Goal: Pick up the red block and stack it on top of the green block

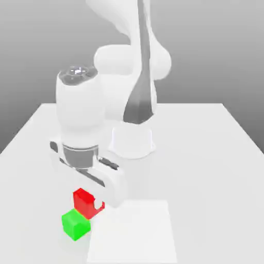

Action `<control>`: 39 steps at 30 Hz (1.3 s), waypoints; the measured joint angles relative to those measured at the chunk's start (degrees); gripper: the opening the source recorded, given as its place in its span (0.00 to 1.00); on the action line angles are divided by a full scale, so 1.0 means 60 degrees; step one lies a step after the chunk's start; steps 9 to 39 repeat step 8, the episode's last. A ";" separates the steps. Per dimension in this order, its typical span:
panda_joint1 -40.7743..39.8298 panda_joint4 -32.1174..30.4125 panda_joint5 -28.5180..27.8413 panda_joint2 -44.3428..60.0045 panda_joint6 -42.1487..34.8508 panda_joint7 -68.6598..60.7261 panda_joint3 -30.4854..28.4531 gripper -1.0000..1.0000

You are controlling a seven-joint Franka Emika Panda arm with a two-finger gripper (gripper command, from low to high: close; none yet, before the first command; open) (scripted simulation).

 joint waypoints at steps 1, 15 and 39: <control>0.0037 -0.0025 0.0020 0.0211 0.0234 0.0083 0.0112 0.00; 0.0211 -0.0007 0.0079 0.1386 0.1390 0.0134 0.0233 1.00; 0.0211 -0.0007 0.0079 0.1386 0.1390 0.0134 0.0233 1.00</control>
